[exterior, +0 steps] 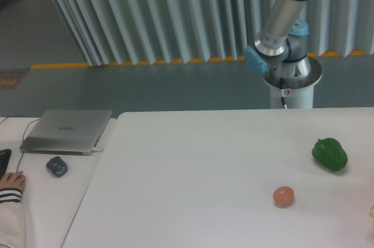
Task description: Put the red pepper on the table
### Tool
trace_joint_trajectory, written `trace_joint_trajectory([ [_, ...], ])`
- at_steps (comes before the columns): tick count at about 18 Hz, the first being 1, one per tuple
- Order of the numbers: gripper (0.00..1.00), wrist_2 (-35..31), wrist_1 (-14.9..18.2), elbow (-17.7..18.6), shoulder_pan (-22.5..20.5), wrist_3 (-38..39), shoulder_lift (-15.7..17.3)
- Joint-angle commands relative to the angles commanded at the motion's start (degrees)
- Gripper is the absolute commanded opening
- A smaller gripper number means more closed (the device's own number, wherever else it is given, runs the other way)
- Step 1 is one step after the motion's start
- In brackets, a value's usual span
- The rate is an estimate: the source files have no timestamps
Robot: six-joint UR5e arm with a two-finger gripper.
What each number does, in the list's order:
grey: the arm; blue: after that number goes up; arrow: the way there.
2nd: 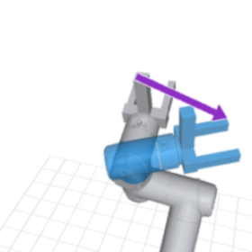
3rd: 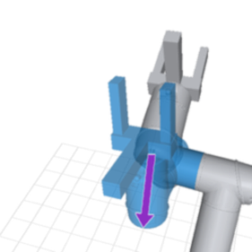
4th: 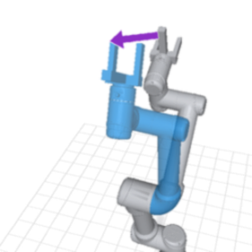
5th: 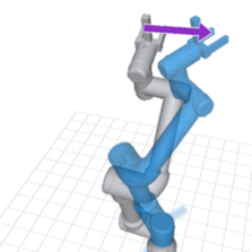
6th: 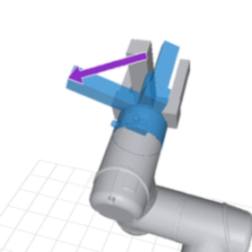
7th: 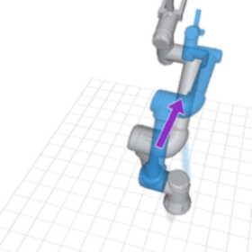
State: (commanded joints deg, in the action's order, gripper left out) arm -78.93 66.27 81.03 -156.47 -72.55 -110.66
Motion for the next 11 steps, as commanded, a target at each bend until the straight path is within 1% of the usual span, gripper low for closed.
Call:
trace_joint_trajectory([
  [1, 0.00, 0.17, 0.52, 0.78, 2.98, 5.52, 1.40],
  [2, 0.00, 0.18, 1.66, 0.97, 5.97, 10.28, 1.85],
  [4, 0.00, -0.17, 3.16, 1.23, 9.06, 13.91, 2.03],
  [7, 0.00, -3.32, 7.28, 2.81, 11.70, 15.33, 4.13],
  [8, 0.00, -5.95, 8.34, 4.21, 13.80, 15.33, 4.66],
  [10, 0.00, -11.13, 7.91, 6.93, 16.71, 15.42, 4.06],
  [11, 0.00, -15.34, 7.82, 7.99, 18.72, 15.51, 2.66],
])
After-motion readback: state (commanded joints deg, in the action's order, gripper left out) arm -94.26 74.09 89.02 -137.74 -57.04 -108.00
